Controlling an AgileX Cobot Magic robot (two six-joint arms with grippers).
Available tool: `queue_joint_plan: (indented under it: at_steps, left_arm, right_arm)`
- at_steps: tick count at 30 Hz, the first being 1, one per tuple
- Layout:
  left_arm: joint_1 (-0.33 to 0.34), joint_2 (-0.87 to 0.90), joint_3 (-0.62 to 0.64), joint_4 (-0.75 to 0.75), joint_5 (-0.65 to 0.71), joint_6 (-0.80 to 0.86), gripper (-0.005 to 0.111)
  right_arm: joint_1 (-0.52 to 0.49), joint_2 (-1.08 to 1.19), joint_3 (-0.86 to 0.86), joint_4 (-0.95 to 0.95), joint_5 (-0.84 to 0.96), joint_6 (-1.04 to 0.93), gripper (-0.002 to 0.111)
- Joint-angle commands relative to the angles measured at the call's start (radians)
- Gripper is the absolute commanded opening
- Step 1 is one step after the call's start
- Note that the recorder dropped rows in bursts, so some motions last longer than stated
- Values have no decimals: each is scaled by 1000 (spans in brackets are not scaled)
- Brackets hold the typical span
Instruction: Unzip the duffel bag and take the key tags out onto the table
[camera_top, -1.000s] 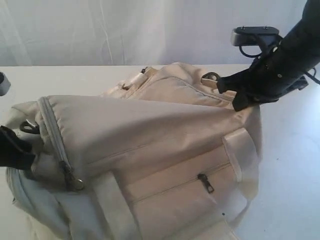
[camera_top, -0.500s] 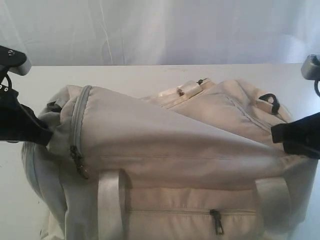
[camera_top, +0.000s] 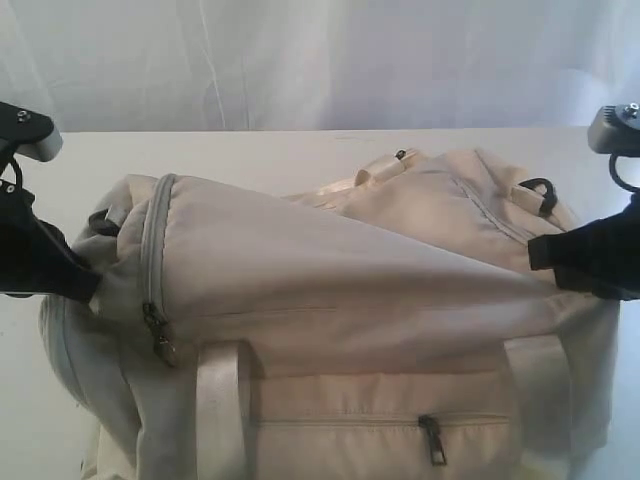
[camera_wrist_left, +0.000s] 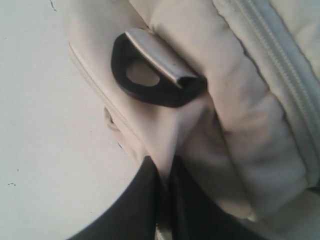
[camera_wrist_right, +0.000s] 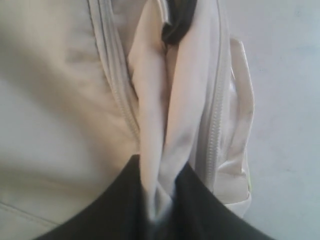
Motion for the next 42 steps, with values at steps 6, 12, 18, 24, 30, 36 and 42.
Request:
queue_joint_plan:
  at_steps: [6,12,18,24,30,36,42]
  left_arm:
    - [-1,0,-5,4,14,0,0]
    - [-1,0,-5,-30,32,0,0]
    - [-1,0,-5,-81,44,46,0]
    - [-1,0,-5,-85,49,46,0]
    - [-1,0,-40,-88,113,46,0]
    - [-1,0,-76,-100,176,49,0]
    - [-1,0,-76,-148,177,79,0]
  right_arm:
    - [-13,60,-76,-47,-46,-34,42]
    - [-13,50,-169,-47,-2,-59,59]
    - [-13,22,-221,-36,69,-62,60]
    - [-10,-14,-222,72,130,-69,60]
    - [-10,-54,-222,303,184,-278,60]
    - [-10,-60,-222,632,319,-526,60]
    - [-1,-60,-220,857,464,-738,60]
